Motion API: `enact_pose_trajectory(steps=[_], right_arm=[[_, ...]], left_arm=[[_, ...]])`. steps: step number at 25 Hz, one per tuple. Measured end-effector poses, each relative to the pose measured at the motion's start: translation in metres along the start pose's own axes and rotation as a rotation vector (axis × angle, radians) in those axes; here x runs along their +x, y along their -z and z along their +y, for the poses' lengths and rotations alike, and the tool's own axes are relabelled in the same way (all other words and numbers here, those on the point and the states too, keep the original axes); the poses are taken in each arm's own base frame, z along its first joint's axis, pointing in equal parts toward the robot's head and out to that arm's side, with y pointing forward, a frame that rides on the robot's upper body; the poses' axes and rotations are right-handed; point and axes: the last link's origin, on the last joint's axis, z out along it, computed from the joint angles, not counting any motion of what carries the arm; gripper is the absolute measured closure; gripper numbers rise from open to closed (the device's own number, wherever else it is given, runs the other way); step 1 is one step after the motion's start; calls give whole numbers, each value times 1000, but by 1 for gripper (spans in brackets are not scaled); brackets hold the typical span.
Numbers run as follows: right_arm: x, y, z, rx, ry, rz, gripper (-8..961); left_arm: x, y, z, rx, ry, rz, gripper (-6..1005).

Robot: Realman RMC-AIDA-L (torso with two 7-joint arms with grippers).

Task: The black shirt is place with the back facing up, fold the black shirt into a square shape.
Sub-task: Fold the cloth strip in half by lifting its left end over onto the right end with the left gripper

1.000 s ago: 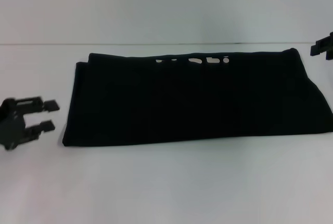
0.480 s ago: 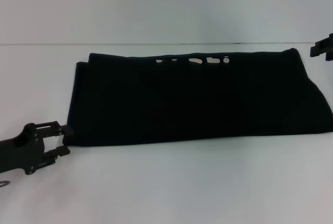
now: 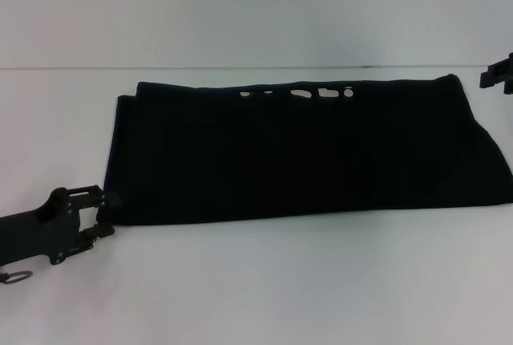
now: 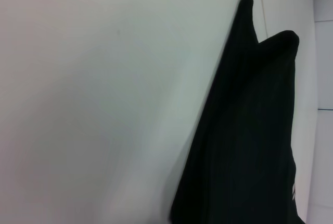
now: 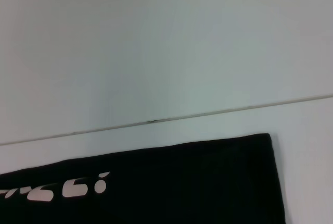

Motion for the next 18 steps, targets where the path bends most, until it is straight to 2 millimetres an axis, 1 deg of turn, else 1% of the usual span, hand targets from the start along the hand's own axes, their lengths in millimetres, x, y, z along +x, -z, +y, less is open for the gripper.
enact_pose_trajectory(steps=[10, 18], right_arm=[[-1, 0, 0, 1, 1, -4, 485], [-2, 0, 1, 1, 3, -8, 485]], left_arm=[[3, -3, 0, 23, 5, 10, 445], [2, -6, -1, 46, -2, -3, 444]])
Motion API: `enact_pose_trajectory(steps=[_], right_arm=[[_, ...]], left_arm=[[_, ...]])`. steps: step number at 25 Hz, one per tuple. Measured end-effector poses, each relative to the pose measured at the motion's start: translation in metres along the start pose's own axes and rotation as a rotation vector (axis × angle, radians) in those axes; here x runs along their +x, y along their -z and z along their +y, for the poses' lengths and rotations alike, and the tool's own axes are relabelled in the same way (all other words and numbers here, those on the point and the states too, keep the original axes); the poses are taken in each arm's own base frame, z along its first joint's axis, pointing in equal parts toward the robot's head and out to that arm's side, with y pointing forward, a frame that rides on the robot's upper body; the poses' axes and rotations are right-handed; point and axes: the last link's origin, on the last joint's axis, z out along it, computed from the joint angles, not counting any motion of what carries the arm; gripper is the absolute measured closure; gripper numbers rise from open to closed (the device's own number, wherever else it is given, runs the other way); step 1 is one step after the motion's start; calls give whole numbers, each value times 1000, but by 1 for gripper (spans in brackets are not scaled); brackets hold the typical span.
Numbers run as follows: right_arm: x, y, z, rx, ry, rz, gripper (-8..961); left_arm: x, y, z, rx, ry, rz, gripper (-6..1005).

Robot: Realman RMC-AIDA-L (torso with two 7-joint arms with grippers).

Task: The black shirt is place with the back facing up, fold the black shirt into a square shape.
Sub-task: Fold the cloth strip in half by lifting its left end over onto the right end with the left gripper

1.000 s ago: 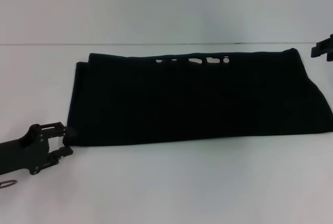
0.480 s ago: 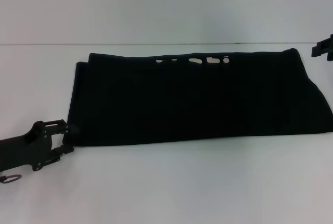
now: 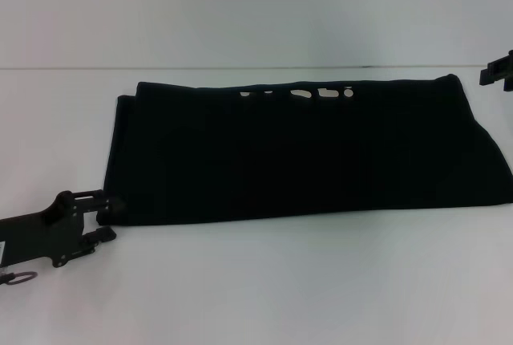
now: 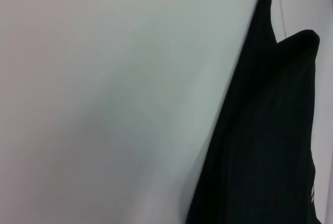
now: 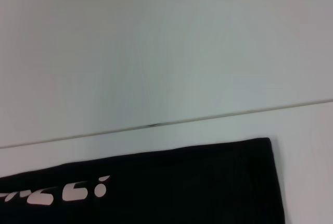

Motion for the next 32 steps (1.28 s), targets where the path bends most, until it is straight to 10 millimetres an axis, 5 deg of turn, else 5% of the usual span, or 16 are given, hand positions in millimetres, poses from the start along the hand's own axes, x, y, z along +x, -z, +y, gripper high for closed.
enact_pose_trajectory(steps=[22, 32], right_arm=[[-2, 0, 3, -3, 6, -6, 485], [-3, 1, 2, -4, 4, -11, 485]], left_arm=[[-9, -58, 39, -18, -79, -29, 445], [-2, -49, 32, -29, -36, 25, 459]])
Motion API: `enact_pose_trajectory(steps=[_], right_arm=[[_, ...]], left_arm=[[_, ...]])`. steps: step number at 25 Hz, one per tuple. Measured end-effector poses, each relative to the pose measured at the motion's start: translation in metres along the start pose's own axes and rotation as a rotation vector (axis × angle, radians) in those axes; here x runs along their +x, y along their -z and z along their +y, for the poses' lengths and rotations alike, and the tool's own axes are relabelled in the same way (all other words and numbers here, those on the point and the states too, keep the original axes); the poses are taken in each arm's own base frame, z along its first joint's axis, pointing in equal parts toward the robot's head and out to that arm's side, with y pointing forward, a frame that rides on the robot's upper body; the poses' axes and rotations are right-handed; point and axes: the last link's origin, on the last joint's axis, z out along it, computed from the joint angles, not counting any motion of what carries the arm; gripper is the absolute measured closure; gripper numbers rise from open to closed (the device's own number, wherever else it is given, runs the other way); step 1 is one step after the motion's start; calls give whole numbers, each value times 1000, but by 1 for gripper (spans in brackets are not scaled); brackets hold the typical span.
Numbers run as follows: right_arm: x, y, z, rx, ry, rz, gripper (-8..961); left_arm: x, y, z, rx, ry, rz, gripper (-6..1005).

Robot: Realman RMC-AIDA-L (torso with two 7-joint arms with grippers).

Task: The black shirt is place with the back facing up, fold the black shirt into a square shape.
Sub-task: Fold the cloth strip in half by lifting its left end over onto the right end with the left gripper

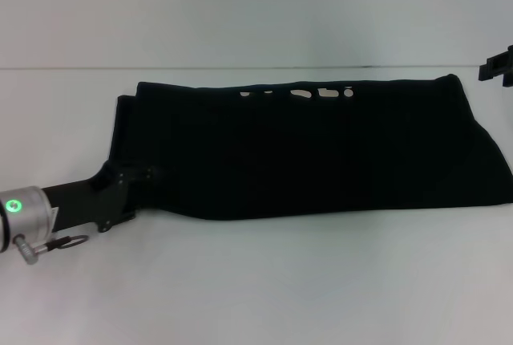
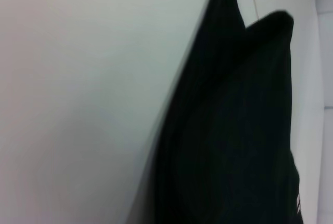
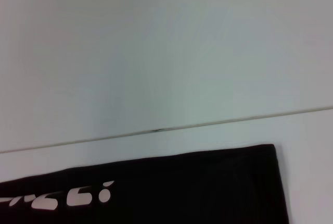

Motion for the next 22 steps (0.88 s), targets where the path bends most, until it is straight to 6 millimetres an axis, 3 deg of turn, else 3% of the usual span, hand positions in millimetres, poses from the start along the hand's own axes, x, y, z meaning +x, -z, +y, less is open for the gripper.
enact_pose_trajectory(steps=[6, 19, 22], right_arm=[[-1, 1, 0, -2, -4, -4, 485], [-2, 0, 2, -7, 0, -4, 485], [-2, 0, 3, -8, -1, -3, 485]], left_arm=[[5, 9, -6, -9, 25, 30, 470], [11, 10, -6, 8, -36, 54, 493], [11, 10, -5, 8, -45, 49, 590]])
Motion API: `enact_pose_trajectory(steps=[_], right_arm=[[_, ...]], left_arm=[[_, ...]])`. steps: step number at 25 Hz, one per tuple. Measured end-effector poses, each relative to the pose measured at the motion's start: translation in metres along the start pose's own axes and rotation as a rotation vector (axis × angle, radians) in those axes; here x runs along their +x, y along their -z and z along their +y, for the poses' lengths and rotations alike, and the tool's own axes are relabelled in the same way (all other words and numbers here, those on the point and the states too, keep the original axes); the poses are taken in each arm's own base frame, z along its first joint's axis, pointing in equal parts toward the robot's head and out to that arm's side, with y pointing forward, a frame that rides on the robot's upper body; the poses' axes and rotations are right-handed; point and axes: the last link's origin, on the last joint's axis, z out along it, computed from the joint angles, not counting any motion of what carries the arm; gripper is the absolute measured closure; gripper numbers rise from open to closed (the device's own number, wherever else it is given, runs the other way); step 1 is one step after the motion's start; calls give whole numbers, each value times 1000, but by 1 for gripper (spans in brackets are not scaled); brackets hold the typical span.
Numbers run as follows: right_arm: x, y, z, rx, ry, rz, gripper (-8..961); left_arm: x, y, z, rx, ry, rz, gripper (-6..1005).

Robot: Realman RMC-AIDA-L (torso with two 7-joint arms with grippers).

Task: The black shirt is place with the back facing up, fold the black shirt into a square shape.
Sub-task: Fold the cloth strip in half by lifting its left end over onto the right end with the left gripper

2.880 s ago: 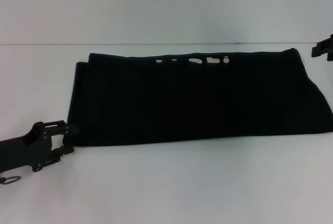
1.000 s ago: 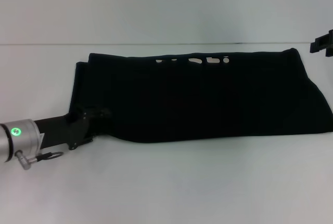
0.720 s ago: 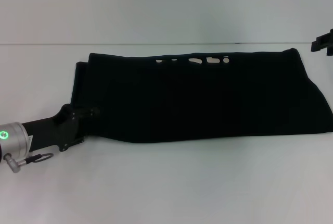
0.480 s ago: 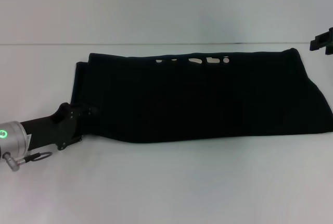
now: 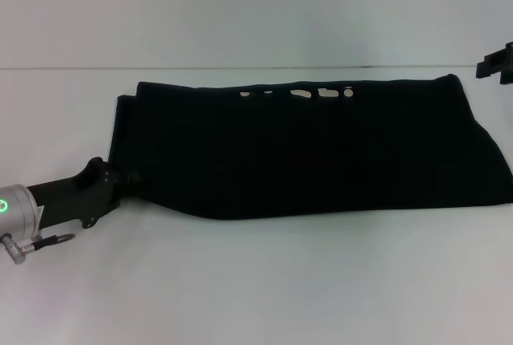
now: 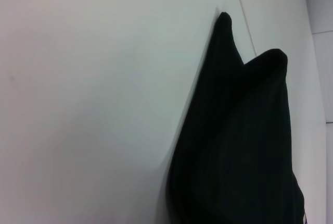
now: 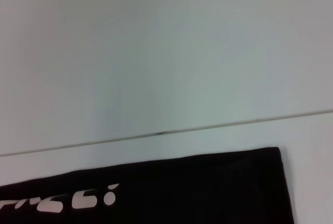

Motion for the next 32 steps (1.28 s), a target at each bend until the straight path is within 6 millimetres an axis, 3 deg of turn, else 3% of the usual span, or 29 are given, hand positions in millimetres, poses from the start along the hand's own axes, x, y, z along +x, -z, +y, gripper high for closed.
enact_pose_trajectory(steps=[7, 13, 19, 26, 32], right_arm=[[0, 0, 1, -3, 2, 4, 486], [1, 1, -2, 1, -3, 3, 486], [0, 5, -8, 11, -9, -2, 486], [-1, 12, -16, 24, -15, 12, 486], [-7, 25, -25, 10, -59, 5, 486]], left_arm=[[-1, -1, -1, 11, -45, -8, 861], [0, -3, 7, -15, -322, -18, 997], [12, 12, 5, -31, -357, 53, 996], [21, 40, -16, 11, -314, 125, 996], [23, 46, -18, 16, -316, 139, 997]])
